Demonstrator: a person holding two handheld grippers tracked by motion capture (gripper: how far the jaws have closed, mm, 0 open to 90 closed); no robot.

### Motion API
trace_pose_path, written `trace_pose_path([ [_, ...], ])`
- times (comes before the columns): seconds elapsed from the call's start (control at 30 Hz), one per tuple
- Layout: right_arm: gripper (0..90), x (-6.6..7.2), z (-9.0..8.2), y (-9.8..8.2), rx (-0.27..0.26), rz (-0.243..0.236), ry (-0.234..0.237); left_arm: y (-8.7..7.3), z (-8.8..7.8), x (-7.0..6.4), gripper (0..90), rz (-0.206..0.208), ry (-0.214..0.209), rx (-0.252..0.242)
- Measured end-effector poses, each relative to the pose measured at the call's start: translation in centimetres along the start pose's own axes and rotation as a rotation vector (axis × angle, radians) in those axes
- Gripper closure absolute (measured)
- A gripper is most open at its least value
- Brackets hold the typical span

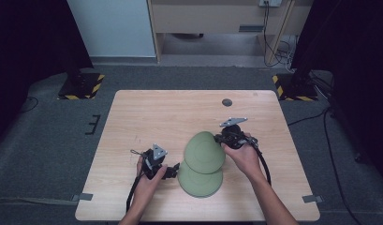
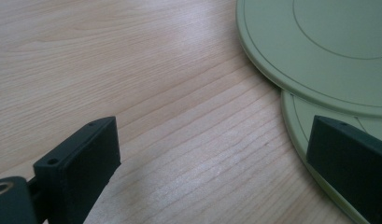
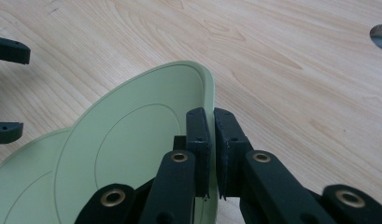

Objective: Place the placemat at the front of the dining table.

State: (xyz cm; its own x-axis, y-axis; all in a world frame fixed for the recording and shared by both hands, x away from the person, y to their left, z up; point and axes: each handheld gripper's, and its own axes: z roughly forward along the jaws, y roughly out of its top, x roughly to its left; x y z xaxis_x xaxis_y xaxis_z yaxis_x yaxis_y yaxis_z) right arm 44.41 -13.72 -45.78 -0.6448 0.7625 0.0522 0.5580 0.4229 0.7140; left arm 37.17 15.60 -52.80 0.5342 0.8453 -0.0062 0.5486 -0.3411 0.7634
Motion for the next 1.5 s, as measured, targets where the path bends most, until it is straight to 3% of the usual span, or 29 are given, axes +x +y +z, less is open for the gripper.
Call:
trace_pose_path([
  [0.37,85.9,0.2,-0.6,1.5,0.000,-0.015,-0.001,-0.1,-0.1,0.2,2.2,0.001,0.001,0.002],
  [0.97,86.1,0.2,-2.0,4.7,-0.052,-0.013,0.013,-0.2,0.1,0.3,2.3,-0.008,-0.003,0.003],
  [1.5,86.1,-0.2,-1.8,5.2,-0.058,0.002,0.010,-0.3,0.1,0.4,2.3,-0.010,-0.010,0.008],
])
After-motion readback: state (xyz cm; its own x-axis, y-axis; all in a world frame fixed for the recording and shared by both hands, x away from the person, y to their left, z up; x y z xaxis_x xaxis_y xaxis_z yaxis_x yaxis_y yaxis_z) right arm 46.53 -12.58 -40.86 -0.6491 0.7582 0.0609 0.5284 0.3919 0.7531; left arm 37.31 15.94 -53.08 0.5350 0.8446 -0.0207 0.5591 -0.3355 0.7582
